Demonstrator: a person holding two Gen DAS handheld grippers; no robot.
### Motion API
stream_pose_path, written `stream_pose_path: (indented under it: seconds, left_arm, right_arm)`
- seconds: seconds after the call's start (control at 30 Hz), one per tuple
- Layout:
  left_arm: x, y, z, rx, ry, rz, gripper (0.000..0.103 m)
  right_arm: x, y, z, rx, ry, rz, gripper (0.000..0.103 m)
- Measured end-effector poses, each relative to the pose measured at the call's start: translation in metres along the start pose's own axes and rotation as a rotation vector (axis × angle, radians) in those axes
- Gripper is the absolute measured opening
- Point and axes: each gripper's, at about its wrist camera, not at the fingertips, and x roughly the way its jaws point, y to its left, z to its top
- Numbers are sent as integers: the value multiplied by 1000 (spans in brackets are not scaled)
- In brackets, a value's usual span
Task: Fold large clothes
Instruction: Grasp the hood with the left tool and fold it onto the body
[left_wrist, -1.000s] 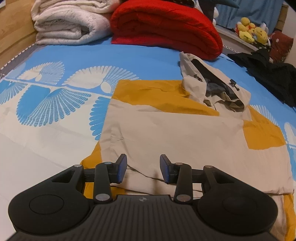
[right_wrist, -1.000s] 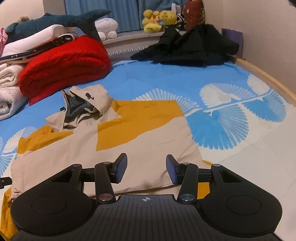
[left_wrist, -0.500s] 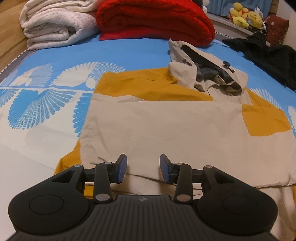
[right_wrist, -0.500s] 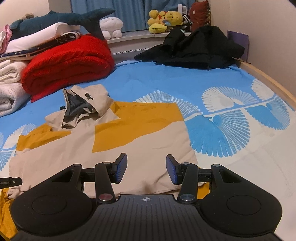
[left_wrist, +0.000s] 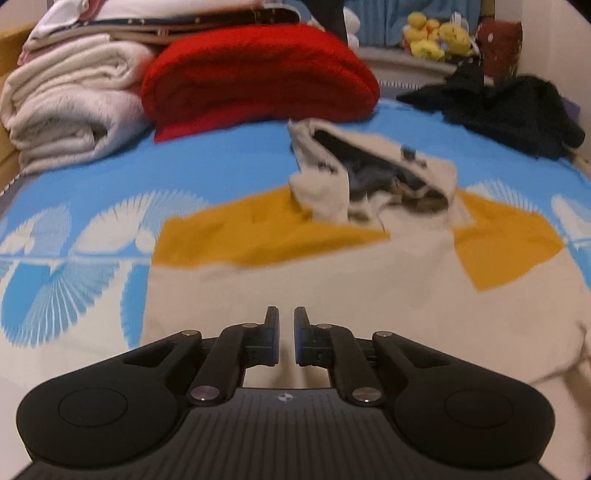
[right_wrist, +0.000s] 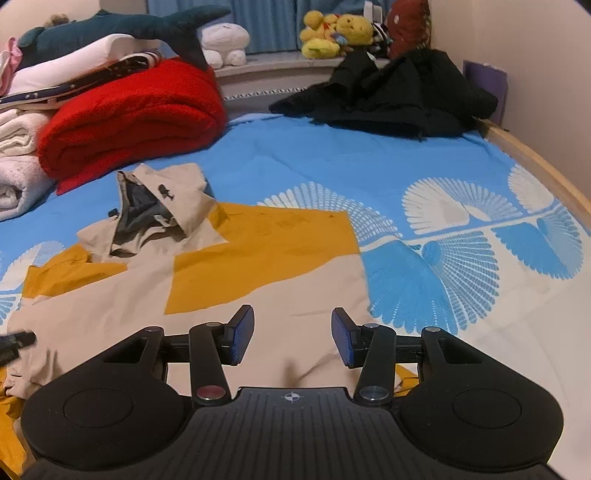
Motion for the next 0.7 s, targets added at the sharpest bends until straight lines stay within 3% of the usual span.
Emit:
stream_pose_path:
  seconds: [0.13,0.3,0.4,0.47,0.53,0.7]
  left_arm:
    - [21,4,46,-12,-30,19,8]
    - [76,2,127,-76,-36,-36,10]
    - [122,-3,169,-117,-6,-61,27]
    - [155,-9,191,-138,13,-69,50]
    - [185,-16,207,-142,29,-69,63]
    - [256,-28,223,-178,87,-13,64]
  right_arm:
    - [5,-5,7,-26,19,-11,48]
    - [13,-15,8,11,51,-30,48]
    - [17,-17,8,6,60,-36,48]
    - [20,-19,7,6,70,-41,48]
    - [22,-19,6,1,78,-44,48]
    - [28,-21,4,1,96,-49,48]
